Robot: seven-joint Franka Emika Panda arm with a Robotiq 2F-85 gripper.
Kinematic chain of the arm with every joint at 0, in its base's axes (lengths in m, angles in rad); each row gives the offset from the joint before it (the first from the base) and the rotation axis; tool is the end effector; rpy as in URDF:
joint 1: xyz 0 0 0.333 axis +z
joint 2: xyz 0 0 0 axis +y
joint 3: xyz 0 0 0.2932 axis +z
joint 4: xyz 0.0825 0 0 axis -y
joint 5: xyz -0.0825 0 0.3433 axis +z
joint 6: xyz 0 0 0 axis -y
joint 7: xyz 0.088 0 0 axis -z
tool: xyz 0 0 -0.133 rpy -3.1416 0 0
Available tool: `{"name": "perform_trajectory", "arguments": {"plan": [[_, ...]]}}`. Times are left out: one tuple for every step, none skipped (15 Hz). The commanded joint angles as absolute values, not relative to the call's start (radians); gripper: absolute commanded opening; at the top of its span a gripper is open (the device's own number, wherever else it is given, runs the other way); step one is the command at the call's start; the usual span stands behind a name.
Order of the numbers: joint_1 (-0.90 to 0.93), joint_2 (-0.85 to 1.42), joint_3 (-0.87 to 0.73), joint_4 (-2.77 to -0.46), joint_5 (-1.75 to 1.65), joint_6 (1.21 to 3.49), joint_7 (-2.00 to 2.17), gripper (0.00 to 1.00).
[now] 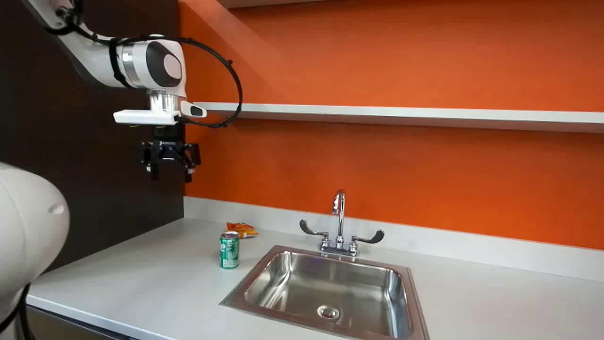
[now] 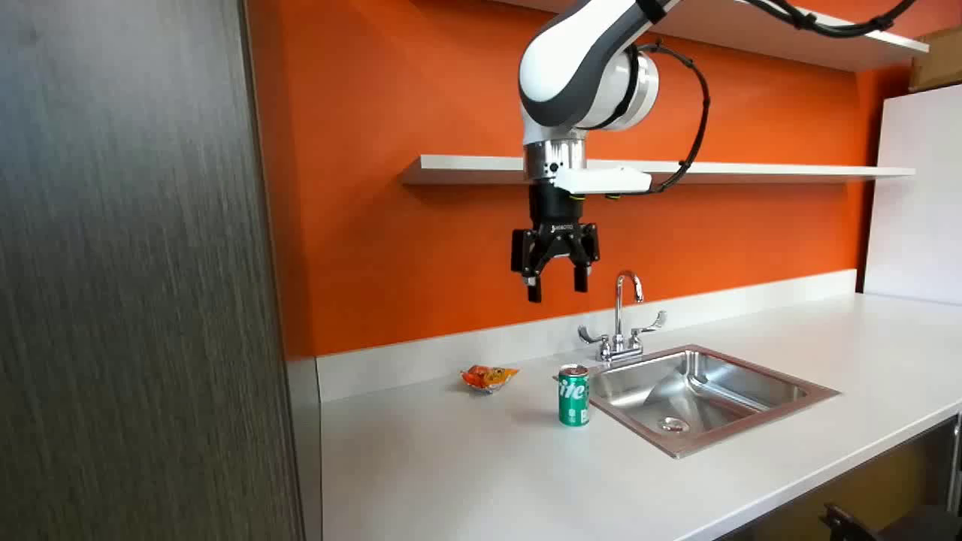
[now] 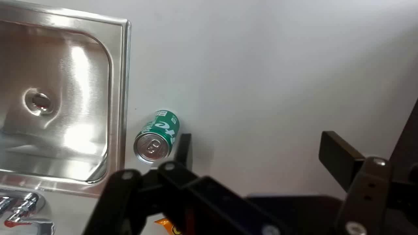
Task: Put the can on the shelf
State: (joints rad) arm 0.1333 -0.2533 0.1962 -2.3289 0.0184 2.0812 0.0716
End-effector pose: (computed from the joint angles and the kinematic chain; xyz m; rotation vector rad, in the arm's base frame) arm 0.4117 0.1433 0.4090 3.0867 0.3766 0.0118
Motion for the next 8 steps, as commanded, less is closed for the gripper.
{"name": "perform_trajectory", "arguments": {"plan": [[0.143, -0.252, 0.187, -2.327, 0.016, 2.079, 0.074, 1.0], [0.143, -0.252, 0.187, -2.327, 0.016, 2.079, 0.074, 1.0], [0.143, -0.252, 0.187, -2.327, 0.016, 2.079, 0.074, 1.0], [0.138, -0.244, 0.184, -2.328, 0.015, 2.094, 0.081, 1.0], [0.136, -0.241, 0.182, -2.329, 0.015, 2.098, 0.083, 1.0], [0.132, -0.238, 0.179, -2.334, 0.011, 2.107, 0.09, 1.0], [0.13, -0.235, 0.175, -2.337, 0.008, 2.112, 0.093, 1.0], [0.126, -0.234, 0.173, -2.343, 0.003, 2.115, 0.107, 1.0]]}}
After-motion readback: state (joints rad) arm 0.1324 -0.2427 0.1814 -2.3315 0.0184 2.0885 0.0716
